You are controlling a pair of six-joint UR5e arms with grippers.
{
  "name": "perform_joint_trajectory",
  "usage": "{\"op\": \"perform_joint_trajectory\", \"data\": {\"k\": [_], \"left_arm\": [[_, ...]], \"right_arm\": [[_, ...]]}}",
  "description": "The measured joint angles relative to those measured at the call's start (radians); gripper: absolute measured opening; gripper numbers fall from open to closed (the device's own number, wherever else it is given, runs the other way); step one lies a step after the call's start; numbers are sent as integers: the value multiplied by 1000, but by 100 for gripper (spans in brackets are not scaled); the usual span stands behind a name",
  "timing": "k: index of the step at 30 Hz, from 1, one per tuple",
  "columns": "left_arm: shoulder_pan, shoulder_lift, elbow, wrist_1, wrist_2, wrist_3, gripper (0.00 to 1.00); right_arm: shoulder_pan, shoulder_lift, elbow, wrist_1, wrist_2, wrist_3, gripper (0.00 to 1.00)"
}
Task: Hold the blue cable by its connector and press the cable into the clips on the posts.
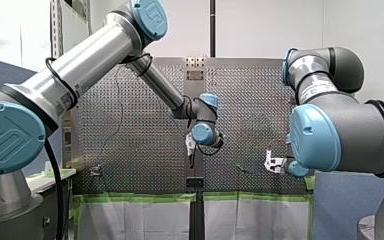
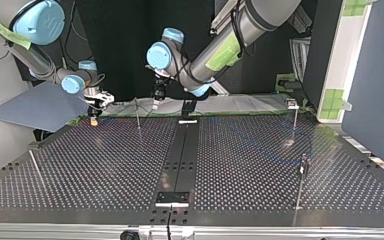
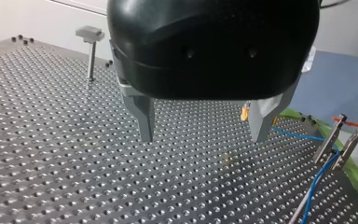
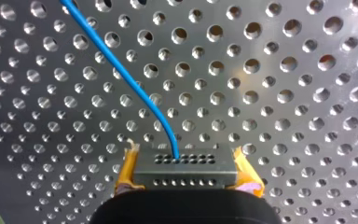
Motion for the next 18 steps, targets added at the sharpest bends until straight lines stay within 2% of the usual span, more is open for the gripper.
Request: {"op": "perform_joint_trajectory", "data": {"k": [18], "left_arm": [[0, 169, -169, 7, -2, 11, 100]], "right_arm": [[6, 0, 1, 4, 0, -2, 0]]}}
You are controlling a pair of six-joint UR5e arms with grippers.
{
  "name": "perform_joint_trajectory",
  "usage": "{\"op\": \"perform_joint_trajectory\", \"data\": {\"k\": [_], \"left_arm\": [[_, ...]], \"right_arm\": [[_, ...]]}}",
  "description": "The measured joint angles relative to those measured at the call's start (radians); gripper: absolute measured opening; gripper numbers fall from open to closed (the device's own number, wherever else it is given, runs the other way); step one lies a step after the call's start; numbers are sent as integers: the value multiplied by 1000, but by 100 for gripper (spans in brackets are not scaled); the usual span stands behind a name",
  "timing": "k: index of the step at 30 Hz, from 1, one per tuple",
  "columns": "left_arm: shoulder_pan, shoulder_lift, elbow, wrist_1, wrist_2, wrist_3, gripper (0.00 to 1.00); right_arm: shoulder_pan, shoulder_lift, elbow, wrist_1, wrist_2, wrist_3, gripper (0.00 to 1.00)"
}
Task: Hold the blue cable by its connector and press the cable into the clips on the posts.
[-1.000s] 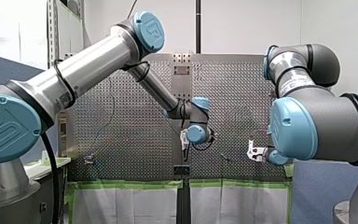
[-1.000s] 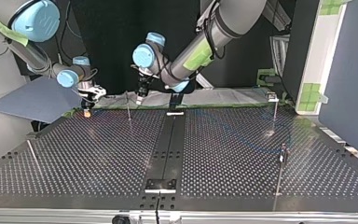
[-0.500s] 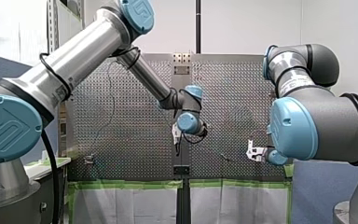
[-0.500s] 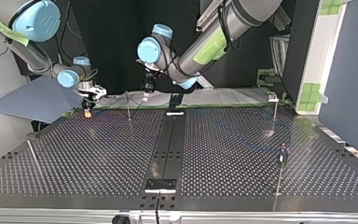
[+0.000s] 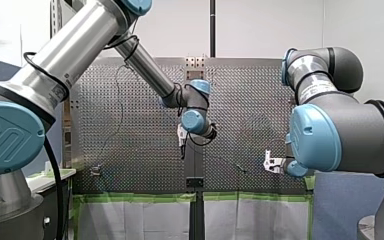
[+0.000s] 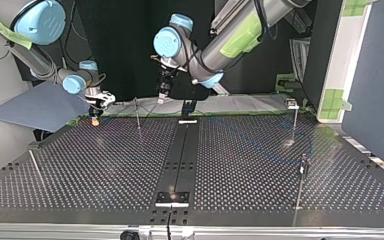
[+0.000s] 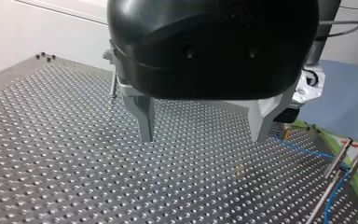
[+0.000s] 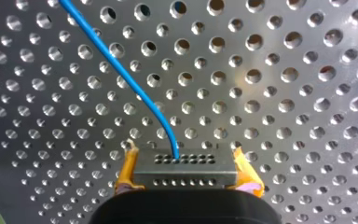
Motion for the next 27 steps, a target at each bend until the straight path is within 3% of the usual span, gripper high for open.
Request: {"op": "perform_joint_trajectory", "data": {"k": [27], "left_arm": [[0, 258, -258, 206, -3, -44, 100]], "right_arm": [[8, 0, -1, 8, 2, -8, 0]]}}
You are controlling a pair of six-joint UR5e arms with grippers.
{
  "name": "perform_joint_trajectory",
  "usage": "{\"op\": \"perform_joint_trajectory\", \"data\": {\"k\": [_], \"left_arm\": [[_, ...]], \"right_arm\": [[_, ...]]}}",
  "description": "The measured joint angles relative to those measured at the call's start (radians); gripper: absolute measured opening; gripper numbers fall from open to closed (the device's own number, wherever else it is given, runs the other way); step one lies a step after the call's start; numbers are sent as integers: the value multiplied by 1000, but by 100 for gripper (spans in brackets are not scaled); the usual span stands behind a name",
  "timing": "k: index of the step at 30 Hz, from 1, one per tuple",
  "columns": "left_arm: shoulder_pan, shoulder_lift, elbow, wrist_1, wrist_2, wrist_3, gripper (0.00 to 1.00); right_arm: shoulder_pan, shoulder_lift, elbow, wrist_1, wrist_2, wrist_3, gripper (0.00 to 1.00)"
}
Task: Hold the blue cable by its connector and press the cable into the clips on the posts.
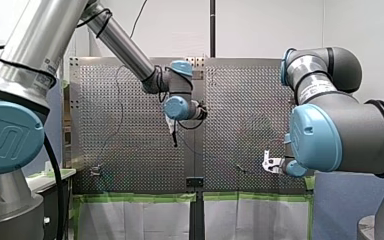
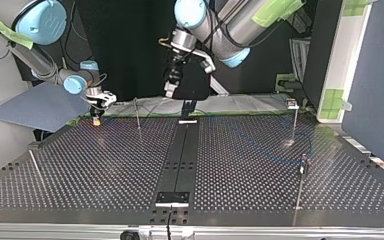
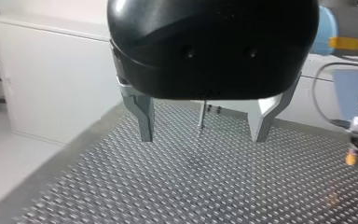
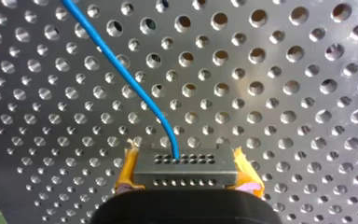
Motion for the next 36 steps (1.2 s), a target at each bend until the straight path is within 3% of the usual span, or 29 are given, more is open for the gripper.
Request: {"op": "perform_joint_trajectory", "data": {"k": [9, 14, 21, 28, 31, 36], "left_arm": [[-2, 87, -87, 87, -20, 13, 100], [-3, 132, -132, 118, -22, 13, 100], [-3, 202, -202, 127, -22, 12, 100], [1, 275, -274, 130, -27, 10, 100], [3, 307, -307, 131, -38, 10, 100], [2, 316, -355, 142, -47, 17, 100]], "right_arm": [[-2, -2, 3, 57, 37, -41, 0], [0, -28, 30, 72, 52, -51, 0], [1, -93, 94, 46, 71, -43, 0], [9, -163, 164, 52, 82, -33, 0], [18, -190, 191, 55, 87, -29, 0], [54, -236, 237, 67, 122, -21, 0]]}}
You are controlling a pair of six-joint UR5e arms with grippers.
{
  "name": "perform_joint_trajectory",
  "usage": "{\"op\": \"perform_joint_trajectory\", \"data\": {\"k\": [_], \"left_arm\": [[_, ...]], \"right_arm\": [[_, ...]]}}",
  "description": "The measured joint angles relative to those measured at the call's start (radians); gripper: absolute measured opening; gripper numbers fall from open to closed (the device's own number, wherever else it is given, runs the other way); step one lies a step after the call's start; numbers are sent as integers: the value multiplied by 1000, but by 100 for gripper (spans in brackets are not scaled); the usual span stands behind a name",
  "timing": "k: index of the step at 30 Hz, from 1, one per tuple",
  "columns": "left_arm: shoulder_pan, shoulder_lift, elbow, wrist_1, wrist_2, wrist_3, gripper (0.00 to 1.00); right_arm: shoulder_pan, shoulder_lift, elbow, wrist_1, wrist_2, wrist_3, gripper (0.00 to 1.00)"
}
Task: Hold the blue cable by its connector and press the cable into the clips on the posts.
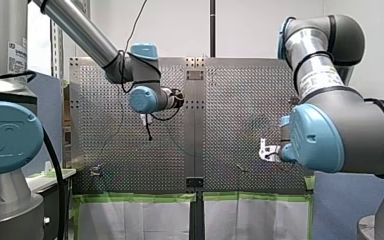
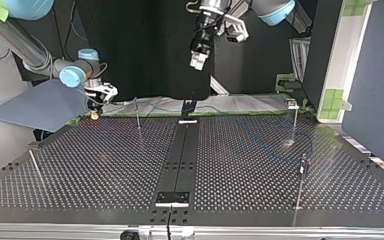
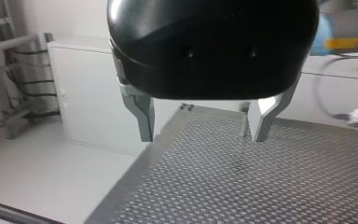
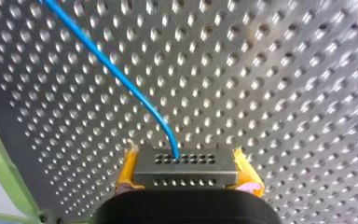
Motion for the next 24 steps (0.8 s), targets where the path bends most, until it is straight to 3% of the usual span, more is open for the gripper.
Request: {"op": "perform_joint_trajectory", "data": {"k": [5, 8, 14, 24], "left_arm": [[3, -39, -50, 41, -1, 6, 100], [5, -68, -81, 70, 3, 11, 100], [3, -126, -139, 128, 3, 16, 100], [3, -139, -152, 141, 2, 15, 100]], "right_arm": [[46, -54, 22, 15, 47, 2, 0], [56, -86, 25, 24, 56, 3, 0], [63, -136, 25, 24, 57, 4, 0], [63, -146, 25, 22, 57, 4, 0]]}}
